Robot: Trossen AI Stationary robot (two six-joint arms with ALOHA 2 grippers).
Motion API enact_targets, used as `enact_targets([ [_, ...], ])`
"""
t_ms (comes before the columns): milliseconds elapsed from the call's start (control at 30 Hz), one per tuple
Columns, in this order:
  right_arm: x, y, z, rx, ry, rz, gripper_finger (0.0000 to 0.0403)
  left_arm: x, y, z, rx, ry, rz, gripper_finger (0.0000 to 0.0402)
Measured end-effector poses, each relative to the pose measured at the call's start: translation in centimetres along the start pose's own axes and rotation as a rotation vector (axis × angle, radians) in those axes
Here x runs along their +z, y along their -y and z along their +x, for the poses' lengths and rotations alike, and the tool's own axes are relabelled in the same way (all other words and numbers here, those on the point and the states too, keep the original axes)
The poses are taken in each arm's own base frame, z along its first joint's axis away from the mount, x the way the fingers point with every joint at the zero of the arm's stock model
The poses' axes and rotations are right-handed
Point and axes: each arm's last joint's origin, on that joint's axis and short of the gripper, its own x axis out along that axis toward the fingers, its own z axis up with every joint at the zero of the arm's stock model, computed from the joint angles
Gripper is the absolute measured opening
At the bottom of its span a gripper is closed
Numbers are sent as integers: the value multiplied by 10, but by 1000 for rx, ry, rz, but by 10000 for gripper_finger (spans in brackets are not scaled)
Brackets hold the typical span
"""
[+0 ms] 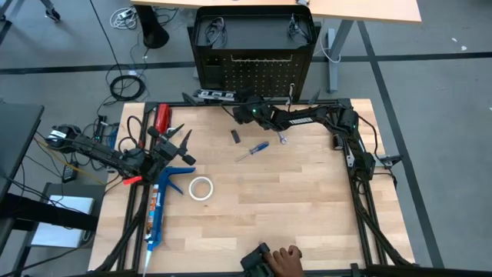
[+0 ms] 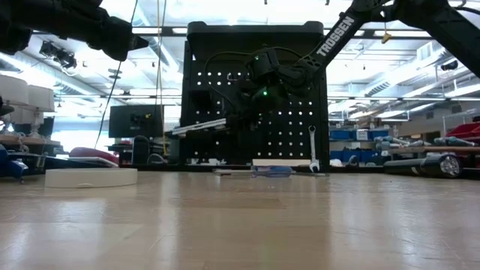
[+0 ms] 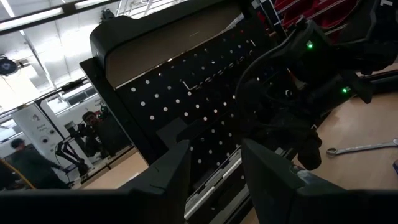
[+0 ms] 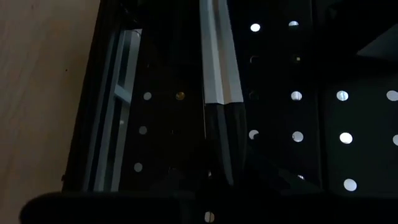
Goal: Hang tools onto peg board
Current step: Put the spirit level onto the black pegboard
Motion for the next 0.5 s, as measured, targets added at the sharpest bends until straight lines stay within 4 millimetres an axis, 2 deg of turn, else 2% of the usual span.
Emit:
enact_targets([
  [500, 0, 0, 0, -6, -19, 23, 86, 0, 0, 0, 9, -11, 5, 152],
])
